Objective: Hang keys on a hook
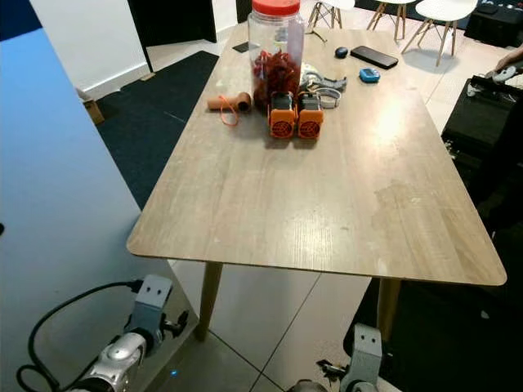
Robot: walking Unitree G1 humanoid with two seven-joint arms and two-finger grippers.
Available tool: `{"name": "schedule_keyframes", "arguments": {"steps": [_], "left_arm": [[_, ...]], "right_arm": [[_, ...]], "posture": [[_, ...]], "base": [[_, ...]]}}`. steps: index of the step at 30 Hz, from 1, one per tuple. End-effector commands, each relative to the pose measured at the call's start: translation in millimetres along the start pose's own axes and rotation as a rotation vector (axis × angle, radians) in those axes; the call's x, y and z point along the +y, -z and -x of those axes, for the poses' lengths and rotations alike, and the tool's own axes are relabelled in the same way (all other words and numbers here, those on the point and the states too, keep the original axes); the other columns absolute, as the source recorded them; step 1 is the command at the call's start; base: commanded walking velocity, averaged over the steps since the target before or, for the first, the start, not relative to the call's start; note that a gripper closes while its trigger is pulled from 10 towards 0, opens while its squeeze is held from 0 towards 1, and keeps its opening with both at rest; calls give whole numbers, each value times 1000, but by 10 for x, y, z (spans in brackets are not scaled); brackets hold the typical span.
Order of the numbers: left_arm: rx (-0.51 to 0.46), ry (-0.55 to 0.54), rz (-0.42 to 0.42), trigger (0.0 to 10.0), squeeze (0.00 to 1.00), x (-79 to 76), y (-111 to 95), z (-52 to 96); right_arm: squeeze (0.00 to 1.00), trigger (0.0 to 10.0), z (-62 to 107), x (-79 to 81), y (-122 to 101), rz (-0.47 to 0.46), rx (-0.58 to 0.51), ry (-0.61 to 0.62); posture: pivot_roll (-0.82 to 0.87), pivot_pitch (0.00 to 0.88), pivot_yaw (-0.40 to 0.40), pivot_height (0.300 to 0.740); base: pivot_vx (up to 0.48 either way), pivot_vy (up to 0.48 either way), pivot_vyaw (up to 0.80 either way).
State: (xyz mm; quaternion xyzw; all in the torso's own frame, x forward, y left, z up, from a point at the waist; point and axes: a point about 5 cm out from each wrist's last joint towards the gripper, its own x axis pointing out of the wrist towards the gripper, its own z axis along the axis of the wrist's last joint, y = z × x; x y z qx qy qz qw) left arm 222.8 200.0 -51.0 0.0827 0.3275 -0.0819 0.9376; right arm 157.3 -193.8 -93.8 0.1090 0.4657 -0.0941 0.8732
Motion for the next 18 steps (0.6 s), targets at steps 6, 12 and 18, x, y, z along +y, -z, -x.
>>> {"name": "schedule_keyframes", "arguments": {"steps": [6,12,18], "left_arm": [[31,7,14,10000,0,-68,108,28],[22,-34,81,10000,0,-90,182,64],[23,-35,96,10000,0,-121,216,79]], "right_arm": [[0,10000,14,-66,42,12,26,2],[0,10000,25,-78,89,38,44,-7],[0,10000,21,-82,65,55,42,-12]], "posture": [[81,58,-35,740],[74,74,-73,740],[71,74,-87,740]], "base": [[0,0,0],[0,0,0],[0,0,0]]}}
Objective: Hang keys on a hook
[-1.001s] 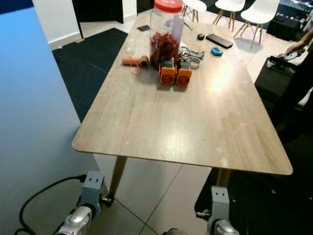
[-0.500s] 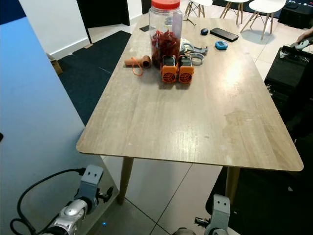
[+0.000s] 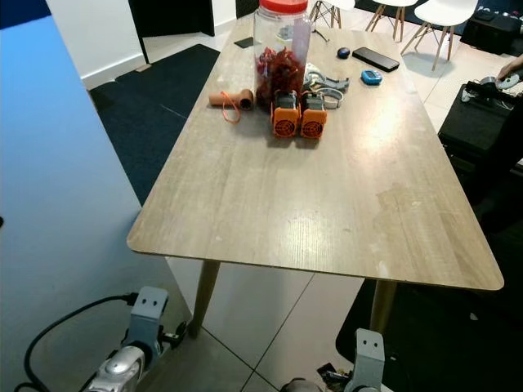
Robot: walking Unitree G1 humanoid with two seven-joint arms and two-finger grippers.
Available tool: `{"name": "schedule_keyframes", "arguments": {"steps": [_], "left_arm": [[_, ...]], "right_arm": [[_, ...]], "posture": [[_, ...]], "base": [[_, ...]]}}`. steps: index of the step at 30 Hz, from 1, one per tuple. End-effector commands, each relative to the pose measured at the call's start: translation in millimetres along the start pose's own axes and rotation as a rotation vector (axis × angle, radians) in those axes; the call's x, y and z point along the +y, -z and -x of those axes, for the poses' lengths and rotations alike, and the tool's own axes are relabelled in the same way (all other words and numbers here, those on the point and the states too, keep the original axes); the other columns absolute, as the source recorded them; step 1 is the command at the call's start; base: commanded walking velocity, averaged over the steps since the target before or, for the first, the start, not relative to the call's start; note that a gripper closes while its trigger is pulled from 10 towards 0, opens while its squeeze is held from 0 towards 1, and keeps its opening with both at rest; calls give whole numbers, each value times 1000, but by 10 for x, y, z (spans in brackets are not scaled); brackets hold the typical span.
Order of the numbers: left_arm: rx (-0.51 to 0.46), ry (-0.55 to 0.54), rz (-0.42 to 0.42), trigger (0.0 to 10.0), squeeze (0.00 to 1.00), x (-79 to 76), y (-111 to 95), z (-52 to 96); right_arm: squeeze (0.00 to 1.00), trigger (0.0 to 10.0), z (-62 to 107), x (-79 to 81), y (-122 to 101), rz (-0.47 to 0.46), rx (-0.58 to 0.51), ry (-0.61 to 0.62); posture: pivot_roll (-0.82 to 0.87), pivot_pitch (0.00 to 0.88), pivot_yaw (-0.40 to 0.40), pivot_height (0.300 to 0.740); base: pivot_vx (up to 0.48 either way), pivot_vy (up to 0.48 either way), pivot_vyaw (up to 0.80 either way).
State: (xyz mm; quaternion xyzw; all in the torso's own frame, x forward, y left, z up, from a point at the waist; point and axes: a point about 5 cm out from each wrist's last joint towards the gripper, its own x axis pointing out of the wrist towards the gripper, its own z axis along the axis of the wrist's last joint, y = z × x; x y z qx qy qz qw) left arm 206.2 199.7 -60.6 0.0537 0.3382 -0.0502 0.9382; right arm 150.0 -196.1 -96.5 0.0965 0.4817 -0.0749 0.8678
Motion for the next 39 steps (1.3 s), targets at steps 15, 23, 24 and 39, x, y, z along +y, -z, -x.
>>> {"name": "schedule_keyframes", "arguments": {"steps": [15,23,24,39], "left_arm": [[13,-1,29,10000,0,-92,96,29],[16,-2,26,10000,0,-89,88,23],[17,-5,27,10000,0,-84,85,21],[31,-18,26,10000,0,-56,123,39]], "right_arm": [[0,10000,-21,87,-79,120,5,-74],[0,10000,-22,93,-79,127,10,-81],[0,10000,-21,96,-74,132,14,-85],[0,10000,-24,139,-56,140,27,-102]], "posture": [[65,56,-97,740],[66,50,-102,740],[66,50,-102,740],[74,53,-101,740]], "base": [[0,0,362],[0,0,800],[0,0,800],[0,0,800]]}}
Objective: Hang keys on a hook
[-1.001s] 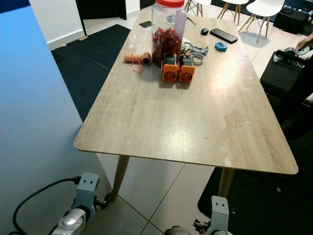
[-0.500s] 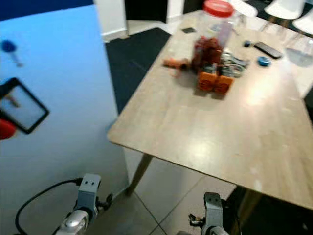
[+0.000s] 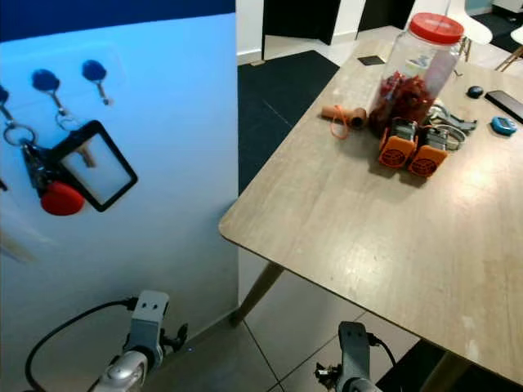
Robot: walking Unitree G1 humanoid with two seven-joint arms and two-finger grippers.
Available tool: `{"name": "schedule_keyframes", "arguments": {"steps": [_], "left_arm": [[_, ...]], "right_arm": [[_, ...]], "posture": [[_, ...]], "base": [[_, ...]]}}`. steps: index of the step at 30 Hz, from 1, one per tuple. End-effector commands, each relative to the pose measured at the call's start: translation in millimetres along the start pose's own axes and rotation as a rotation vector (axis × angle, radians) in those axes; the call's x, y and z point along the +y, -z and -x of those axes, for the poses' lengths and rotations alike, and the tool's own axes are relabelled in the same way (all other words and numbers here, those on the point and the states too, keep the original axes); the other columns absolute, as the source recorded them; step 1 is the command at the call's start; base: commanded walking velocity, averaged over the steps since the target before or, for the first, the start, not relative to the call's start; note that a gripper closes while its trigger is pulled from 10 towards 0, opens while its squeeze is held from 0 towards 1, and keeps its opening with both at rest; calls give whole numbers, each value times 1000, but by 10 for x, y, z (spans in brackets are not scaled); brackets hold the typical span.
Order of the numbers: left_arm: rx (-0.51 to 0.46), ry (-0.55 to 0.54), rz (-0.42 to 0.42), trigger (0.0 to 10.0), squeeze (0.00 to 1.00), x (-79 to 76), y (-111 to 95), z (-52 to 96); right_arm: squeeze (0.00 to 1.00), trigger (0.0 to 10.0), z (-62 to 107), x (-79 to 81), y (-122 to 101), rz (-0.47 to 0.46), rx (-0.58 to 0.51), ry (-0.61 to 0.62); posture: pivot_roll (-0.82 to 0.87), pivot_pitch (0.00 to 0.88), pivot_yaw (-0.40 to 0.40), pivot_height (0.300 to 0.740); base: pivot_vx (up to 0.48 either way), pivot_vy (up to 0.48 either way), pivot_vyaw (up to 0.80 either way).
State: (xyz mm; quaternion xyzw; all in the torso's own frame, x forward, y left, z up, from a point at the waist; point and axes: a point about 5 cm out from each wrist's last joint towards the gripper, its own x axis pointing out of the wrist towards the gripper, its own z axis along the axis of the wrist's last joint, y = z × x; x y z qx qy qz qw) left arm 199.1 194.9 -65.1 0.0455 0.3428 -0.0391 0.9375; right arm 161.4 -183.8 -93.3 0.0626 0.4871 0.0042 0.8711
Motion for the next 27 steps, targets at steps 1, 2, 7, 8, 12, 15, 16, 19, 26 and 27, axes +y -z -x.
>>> {"name": "schedule_keyframes", "arguments": {"steps": [1,2,7,8,12,15,16,19,26,27], "left_arm": [[21,-4,2,10000,0,6,50,16],[22,-4,2,10000,0,7,52,17],[23,-6,0,10000,0,20,61,24],[23,-6,0,10000,0,20,61,24],[23,-6,-3,10000,0,26,64,27],[23,-6,-4,10000,0,29,67,29],[23,-6,-5,10000,0,30,67,30],[22,-6,-6,10000,0,31,70,32],[23,-5,-8,10000,0,33,78,37],[23,-5,-8,10000,0,33,81,38]], "right_arm": [[0,10000,4,-5,26,3,11,2],[0,10000,4,-4,27,4,11,1],[0,10000,0,17,27,8,12,-5],[0,10000,0,17,27,8,12,-5],[0,10000,-2,30,29,9,12,-9],[0,10000,-3,36,29,10,12,-10],[0,10000,-3,38,27,11,12,-11],[0,10000,-4,39,24,13,11,-11],[0,10000,-5,42,21,16,10,-13],[0,10000,-4,42,22,16,10,-13]], "posture": [[74,53,-101,740],[74,53,-101,740],[79,56,-97,740],[79,56,-97,740],[79,55,-96,740],[80,55,-96,740],[82,55,-96,740],[81,55,-97,740],[81,56,-96,740],[81,56,-97,740]], "base": [[0,0,800],[0,0,800],[0,0,800],[0,0,800],[0,0,800],[0,0,800],[0,0,800],[0,0,800],[0,0,800],[0,0,800]]}}
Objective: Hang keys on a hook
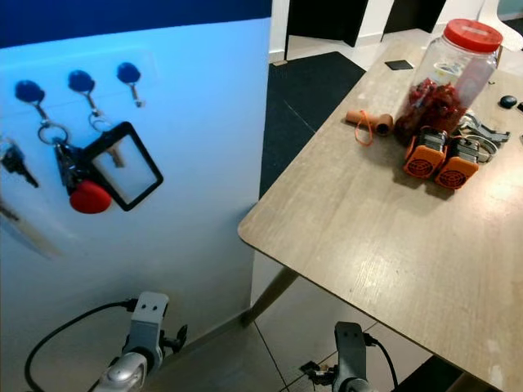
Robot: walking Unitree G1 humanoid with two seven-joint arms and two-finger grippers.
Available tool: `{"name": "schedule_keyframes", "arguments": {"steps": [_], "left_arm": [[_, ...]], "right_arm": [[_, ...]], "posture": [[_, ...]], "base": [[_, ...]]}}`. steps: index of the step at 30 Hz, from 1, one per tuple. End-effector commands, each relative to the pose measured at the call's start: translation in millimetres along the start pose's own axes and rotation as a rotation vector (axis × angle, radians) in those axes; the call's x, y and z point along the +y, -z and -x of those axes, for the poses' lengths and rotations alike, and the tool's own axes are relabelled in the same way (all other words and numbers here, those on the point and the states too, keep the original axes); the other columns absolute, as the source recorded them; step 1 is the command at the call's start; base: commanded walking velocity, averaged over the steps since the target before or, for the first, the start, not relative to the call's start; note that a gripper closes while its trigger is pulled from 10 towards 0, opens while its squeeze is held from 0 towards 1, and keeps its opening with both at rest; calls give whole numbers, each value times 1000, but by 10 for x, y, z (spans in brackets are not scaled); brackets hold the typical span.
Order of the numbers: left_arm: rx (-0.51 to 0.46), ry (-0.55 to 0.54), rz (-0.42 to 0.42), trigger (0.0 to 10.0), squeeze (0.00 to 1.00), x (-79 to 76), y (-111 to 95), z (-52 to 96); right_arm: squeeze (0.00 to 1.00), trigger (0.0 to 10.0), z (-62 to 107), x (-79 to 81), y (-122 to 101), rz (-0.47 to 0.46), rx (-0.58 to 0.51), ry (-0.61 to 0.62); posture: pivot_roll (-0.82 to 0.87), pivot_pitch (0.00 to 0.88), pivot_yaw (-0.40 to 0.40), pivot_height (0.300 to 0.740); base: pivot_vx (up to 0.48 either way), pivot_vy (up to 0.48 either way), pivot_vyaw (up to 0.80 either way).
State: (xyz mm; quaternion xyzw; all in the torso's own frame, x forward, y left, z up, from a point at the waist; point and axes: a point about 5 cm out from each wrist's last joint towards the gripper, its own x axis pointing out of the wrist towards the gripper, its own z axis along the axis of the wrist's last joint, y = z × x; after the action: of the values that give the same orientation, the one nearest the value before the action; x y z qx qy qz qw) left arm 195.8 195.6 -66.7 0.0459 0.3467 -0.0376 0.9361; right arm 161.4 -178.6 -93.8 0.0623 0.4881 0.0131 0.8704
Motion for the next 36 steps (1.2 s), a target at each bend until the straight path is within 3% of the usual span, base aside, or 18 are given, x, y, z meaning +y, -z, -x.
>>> {"name": "schedule_keyframes", "arguments": {"steps": [1,36], "left_arm": [[15,-3,-9,10000,0,29,47,23],[10,2,-15,10000,0,40,30,19]], "right_arm": [[0,10000,4,-9,14,7,7,2],[0,10000,-2,18,9,10,8,-5]], "posture": [[81,56,-97,740],[84,57,-95,740]], "base": [[0,0,800],[0,0,800]]}}
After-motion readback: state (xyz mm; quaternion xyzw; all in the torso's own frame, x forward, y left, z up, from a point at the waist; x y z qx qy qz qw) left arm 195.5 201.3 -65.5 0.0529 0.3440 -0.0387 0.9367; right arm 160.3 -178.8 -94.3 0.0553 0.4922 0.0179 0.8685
